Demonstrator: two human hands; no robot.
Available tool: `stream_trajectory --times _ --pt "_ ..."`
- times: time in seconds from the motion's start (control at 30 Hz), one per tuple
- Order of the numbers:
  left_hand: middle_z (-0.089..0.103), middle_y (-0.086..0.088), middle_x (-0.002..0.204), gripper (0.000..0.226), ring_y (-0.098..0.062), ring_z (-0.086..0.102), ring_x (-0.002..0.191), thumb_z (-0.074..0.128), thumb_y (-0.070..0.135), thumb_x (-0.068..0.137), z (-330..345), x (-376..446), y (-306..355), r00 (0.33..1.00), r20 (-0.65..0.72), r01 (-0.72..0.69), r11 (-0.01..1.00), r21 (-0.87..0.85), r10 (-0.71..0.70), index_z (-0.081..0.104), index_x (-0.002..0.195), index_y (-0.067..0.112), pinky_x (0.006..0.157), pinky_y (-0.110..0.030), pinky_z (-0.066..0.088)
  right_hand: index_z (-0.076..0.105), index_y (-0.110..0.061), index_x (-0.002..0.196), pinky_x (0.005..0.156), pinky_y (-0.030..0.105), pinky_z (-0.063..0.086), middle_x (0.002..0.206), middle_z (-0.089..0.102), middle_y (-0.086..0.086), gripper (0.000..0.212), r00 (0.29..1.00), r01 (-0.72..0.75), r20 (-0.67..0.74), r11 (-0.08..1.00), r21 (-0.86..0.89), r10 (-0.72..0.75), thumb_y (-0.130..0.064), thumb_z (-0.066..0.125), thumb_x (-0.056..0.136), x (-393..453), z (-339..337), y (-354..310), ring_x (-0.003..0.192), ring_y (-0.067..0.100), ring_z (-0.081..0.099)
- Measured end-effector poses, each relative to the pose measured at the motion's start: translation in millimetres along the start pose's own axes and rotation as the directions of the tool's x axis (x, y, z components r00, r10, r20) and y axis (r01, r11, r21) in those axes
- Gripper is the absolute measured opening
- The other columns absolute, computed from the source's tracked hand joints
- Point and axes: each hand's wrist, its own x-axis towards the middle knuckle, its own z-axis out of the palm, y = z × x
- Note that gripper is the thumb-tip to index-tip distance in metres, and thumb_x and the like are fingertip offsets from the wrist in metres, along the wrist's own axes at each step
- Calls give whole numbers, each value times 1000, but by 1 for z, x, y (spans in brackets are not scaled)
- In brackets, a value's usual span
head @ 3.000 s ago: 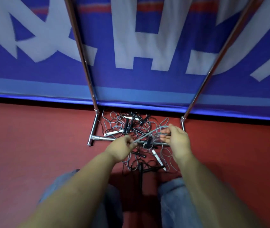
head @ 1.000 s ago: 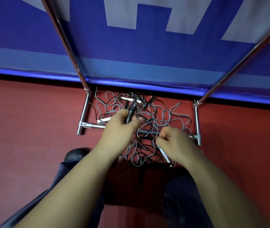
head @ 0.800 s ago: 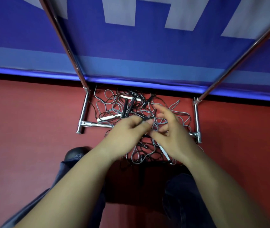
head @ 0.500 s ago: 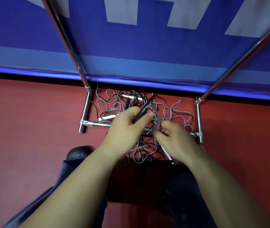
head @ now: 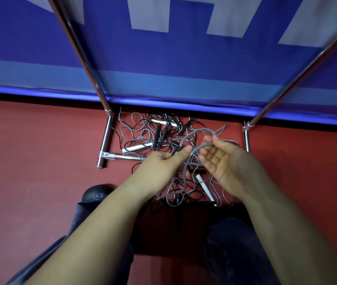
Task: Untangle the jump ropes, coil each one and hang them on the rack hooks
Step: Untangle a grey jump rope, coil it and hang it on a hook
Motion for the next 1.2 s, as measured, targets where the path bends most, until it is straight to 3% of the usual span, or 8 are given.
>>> stream_trajectory --times 0.23,0.37,0.53,0.67,0.8,1.0,1.1,1.2 --pt "44 10 43 31 -4 32 34 60 34 90 -2 5 3 984 -152 -103 994 -41 96 56 65 16 39 -18 26 66 -12 93 57 20 51 73 64 2 22 989 124 120 933 -338 -88 -30 56 85 0 -4 0 59 9 58" --pt "47 3 44 30 -6 26 31 54 24 94 -2 7 10 980 -196 -103 913 -395 26 55 67 11 36 -14 20 66 -27 86 72 24 48 80 66 -6 7 947 253 309 398 -882 84 -21 64 87 -8 -3 23 72 8 61" --pt "54 5 48 25 -4 29 33 52 26 95 -2 9 10 974 -223 -82 879 -470 -28 60 77 11 35 -13 22 67 -14 88 72 33 47 85 63 8 20 937 303 270 134 -943 -220 -29 55 91 -3 -8 19 75 22 60" --pt "53 3 54 23 -6 32 36 52 27 95 -4 9 8 970 -243 -123 911 -393 26 65 79 16 37 -17 26 66 -14 83 54 25 51 74 63 6 27 983 183 142 568 -803 -115 -23 45 98 -5 0 16 54 13 57" --pt "38 4 45 39 -11 28 39 54 42 90 1 4 6 995 -85 -68 990 -121 58 70 59 25 43 -22 22 61 -5 80 40 16 40 55 57 0 32 997 59 60 969 -240 -46 -17 37 99 -3 7 2 40 7 48" --pt "30 0 45 36 -14 24 40 59 42 85 4 4 0 996 65 -52 995 -86 57 71 63 16 41 -23 20 61 -5 86 45 13 46 70 56 4 28 986 122 -131 983 136 -104 -20 42 98 5 -5 -10 49 5 50" --pt "38 3 44 35 -11 26 36 56 27 92 6 7 1 999 -14 -43 978 -206 41 65 60 15 36 -18 21 62 -6 97 50 19 49 79 63 5 19 995 80 -39 983 -165 -88 -20 50 94 3 -5 -6 52 8 56" --pt "42 2 44 33 -8 28 33 53 25 93 4 11 5 997 -72 -30 933 -359 4 57 64 10 34 -14 23 65 -15 101 62 25 50 81 65 0 14 980 114 195 724 -681 30 -18 61 88 -1 -5 9 61 10 57"
